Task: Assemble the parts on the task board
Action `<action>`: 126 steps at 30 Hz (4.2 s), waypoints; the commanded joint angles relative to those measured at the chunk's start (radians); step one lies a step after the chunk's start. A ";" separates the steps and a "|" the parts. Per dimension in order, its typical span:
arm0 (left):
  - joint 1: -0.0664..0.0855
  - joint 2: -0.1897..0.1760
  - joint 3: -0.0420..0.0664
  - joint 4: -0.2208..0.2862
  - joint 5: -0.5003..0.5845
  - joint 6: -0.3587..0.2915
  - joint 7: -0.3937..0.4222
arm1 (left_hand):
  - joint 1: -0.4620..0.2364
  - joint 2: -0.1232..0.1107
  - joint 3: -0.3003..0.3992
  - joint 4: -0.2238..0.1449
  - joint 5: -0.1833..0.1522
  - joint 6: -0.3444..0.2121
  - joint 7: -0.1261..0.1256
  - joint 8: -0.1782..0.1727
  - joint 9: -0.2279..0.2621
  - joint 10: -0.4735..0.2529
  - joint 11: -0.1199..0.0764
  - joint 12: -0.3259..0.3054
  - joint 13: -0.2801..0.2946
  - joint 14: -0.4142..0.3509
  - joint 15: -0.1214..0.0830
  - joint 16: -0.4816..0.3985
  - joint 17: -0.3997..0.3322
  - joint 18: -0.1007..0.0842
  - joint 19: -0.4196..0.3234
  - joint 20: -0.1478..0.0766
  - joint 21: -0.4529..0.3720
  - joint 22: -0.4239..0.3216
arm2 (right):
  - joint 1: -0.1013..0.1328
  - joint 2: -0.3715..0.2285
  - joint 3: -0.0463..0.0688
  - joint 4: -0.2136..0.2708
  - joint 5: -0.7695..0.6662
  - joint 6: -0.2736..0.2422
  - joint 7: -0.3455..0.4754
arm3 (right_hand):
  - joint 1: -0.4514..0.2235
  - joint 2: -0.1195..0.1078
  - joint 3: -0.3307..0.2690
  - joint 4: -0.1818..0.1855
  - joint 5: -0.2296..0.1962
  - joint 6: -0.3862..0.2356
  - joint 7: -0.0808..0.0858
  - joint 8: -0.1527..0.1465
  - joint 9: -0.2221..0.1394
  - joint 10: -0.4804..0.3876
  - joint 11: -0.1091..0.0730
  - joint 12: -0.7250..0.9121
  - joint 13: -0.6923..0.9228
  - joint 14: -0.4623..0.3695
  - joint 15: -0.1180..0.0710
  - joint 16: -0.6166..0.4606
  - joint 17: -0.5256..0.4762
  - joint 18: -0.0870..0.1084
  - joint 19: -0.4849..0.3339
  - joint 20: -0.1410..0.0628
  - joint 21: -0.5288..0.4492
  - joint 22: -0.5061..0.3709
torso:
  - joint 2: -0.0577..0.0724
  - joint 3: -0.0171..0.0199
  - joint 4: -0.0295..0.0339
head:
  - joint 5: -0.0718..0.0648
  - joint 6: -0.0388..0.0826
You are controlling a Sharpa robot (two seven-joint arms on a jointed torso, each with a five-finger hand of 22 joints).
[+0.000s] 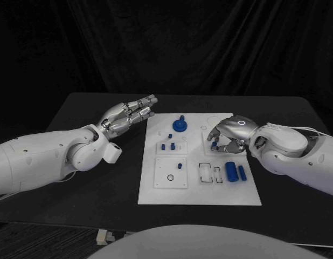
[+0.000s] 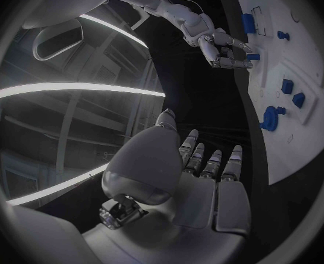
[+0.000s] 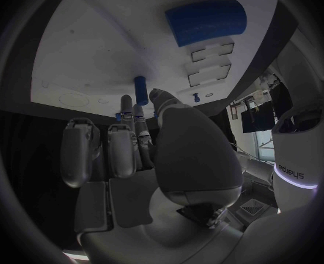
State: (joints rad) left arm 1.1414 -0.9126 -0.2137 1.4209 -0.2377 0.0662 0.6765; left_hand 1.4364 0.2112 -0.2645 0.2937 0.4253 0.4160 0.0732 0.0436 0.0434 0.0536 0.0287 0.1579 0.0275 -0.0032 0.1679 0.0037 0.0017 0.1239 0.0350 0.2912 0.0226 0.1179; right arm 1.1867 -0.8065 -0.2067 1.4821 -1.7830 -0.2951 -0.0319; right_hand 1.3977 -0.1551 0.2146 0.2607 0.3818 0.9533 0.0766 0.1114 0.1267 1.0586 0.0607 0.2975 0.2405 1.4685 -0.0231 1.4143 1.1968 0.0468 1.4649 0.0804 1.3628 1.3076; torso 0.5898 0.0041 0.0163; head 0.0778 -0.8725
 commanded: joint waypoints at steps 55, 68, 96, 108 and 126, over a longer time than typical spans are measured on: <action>-0.008 0.017 0.001 -0.009 0.008 0.021 0.029 | 0.034 -0.019 0.004 -0.004 0.035 0.032 0.024 0.006 0.003 -0.003 0.027 0.002 -0.001 0.003 0.011 -0.004 -0.002 -0.021 -0.001 0.004 0.000 -0.004 | 0.025 -0.042 0.001 0.077 0.052 -0.010 0.006 | 0.084 -0.017 0.115 -0.095 0.066 0.091 0.034 0.080 0.119 0.079 -0.021 0.042 0.021 0.022 -0.014 -0.026 -0.037 0.007 0.020 -0.013 -0.026 0.191 | -0.001 0.0000 0.0000 | 0.021 0.000; -0.009 0.017 0.001 -0.013 0.008 0.015 0.033 | 0.031 -0.017 0.004 -0.001 0.036 0.017 0.021 0.002 0.001 -0.003 0.027 0.002 -0.001 0.003 0.011 -0.004 -0.002 -0.023 -0.001 0.003 0.000 -0.004 | 0.105 -0.025 0.001 0.219 0.052 0.055 -0.030 | 0.088 -0.015 0.119 -0.101 0.058 0.079 0.038 0.075 0.125 0.076 -0.018 0.045 0.025 0.020 -0.011 -0.031 -0.047 0.009 0.016 -0.011 -0.037 0.188 | 0.000 -0.0004 0.0000 | 0.045 0.000; -0.009 -0.001 0.001 0.003 0.008 -0.051 0.108 | -0.070 -0.007 -0.035 -0.001 -0.104 -0.374 -0.214 -0.035 -0.035 -0.011 0.033 -0.022 -0.003 0.003 -0.054 -0.004 -0.002 0.030 -0.015 -0.023 -0.008 -0.040 | 0.025 0.179 0.001 0.230 -0.047 0.145 -0.007 | 0.098 -0.010 0.129 -0.117 0.042 0.061 0.044 0.065 0.135 0.073 -0.014 0.053 0.033 0.013 -0.007 -0.044 -0.068 0.015 0.006 -0.007 -0.063 0.181 | 0.000 -0.0011 0.0016 | 0.086 0.000; -0.009 -0.003 0.001 0.012 0.008 -0.049 0.107 | -0.102 0.006 -0.038 -0.003 -0.128 -0.355 -0.157 -0.032 -0.032 -0.047 0.061 -0.066 -0.010 0.003 -0.077 -0.004 -0.002 0.052 -0.020 -0.028 -0.010 -0.054 | -0.008 0.180 0.001 0.216 -0.108 0.145 0.004 | 0.099 -0.010 0.129 -0.119 0.037 0.060 0.044 0.065 0.136 0.072 -0.015 0.054 0.034 0.012 -0.008 -0.045 -0.071 0.015 0.005 -0.007 -0.066 0.180 | 0.000 -0.0010 -0.0001 | 0.087 0.000; -0.009 -0.001 0.001 0.008 0.008 -0.029 0.082 | -0.048 0.016 -0.014 -0.002 -0.027 -0.279 -0.028 -0.022 -0.022 -0.047 0.035 -0.049 -0.009 0.003 -0.064 -0.004 -0.002 0.055 -0.018 -0.018 -0.008 -0.054 | -0.017 0.180 0.001 0.197 -0.119 0.163 0.009 | 0.094 -0.010 0.129 -0.119 0.028 0.057 0.044 0.063 0.139 0.071 -0.017 0.056 0.036 0.010 -0.008 -0.048 -0.075 0.016 0.003 -0.007 -0.069 0.179 | 0.000 -0.0006 0.0006 | 0.088 0.000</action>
State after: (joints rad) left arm 1.1335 -0.9146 -0.2137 1.4276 -0.2373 0.0278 0.6777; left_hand 1.3797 0.2274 -0.2861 0.2909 0.3946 0.1368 0.0405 0.0172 0.0200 0.0079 0.0683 0.1043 0.0181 -0.0013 0.1020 0.0037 0.0009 0.1627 0.0153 0.2681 0.0186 0.0646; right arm 1.1728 -0.6266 -0.2062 1.6801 -1.8859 -0.1421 -0.0283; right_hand 1.4870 -0.1635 0.3449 0.1461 0.4164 1.0185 0.1214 0.1808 0.2642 1.1296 0.0536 0.3496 0.2754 1.4652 -0.0340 1.3675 1.1223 0.0468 1.4649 0.0731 1.2996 1.3073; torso 0.5891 0.0034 0.0162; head 0.1656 -0.8725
